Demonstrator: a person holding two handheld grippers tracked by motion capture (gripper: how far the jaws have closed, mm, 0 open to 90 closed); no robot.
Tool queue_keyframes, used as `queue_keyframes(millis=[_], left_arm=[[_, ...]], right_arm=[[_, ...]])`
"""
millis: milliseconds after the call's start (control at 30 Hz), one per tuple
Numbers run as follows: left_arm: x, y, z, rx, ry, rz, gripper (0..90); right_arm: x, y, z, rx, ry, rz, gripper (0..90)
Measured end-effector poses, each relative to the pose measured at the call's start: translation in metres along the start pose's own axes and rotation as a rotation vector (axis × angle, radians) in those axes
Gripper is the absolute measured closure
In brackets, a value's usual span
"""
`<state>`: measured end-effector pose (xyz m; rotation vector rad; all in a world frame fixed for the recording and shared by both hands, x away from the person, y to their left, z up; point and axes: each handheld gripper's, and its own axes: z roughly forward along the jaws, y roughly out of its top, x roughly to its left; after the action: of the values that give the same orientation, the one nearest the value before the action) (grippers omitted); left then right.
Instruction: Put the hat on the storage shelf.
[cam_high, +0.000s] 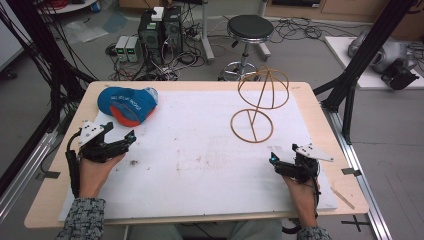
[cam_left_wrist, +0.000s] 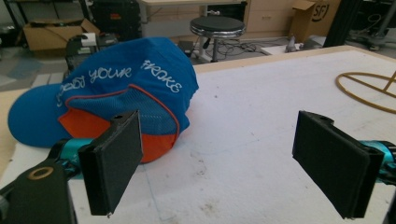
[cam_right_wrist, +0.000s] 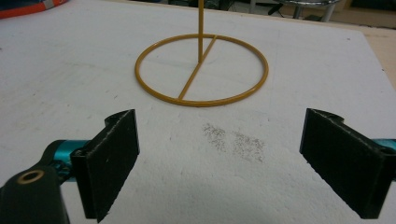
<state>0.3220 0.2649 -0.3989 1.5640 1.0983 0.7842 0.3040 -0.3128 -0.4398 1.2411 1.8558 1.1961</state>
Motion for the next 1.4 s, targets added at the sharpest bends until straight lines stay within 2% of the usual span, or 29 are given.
queue_keyframes(millis=[100,233,400,500,633,1000,1067,1200,1233,1267,1300,1400], left_arm=[[-0.001,-0.001,0.001,0.008,0.003,0.001,16.3],[-0.002,0.0,0.0,-0.001,0.006,0.028,16.3],[-0.001,0.0,-0.001,-0.002,0.013,0.017,16.4],[-0.001,0.0,-0.001,0.013,-0.013,0.011,17.9],[-0.004,0.001,-0.001,-0.002,-0.018,0.006,19.5],[-0.009,0.005,-0.003,-0.024,-0.008,0.025,19.8],[-0.01,0.011,0.004,-0.015,0.01,0.056,19.8],[-0.007,0.023,0.012,-0.005,0.036,0.069,20.8],[-0.005,0.028,0.014,-0.006,0.039,0.068,20.8],[0.001,0.043,0.02,-0.025,0.045,0.062,21.2],[0.001,0.043,0.02,-0.025,0.045,0.062,22.2],[0.013,0.06,0.032,-0.04,0.066,0.037,22.8]], right_arm=[[0.0,0.0,0.001,0.003,0.002,0.002,10.9],[-0.001,0.0,0.0,0.006,0.004,0.014,10.9],[-0.001,0.0,0.001,0.005,0.001,0.005,10.9],[-0.001,0.0,0.001,0.01,0.004,0.016,10.9],[0.0,0.0,0.002,0.01,0.003,0.013,10.9],[0.003,0.0,0.003,0.009,0.018,0.015,10.9],[0.004,0.0,0.004,0.013,0.023,0.015,10.9],[0.003,0.0,0.004,0.012,0.021,0.013,10.9],[0.003,0.0,0.004,0.012,0.021,0.013,10.9],[0.003,0.0,0.005,0.018,0.025,0.015,10.9],[0.004,0.0,0.005,0.019,0.026,0.015,10.9],[0.004,0.0,0.005,0.017,0.029,0.015,10.9]])
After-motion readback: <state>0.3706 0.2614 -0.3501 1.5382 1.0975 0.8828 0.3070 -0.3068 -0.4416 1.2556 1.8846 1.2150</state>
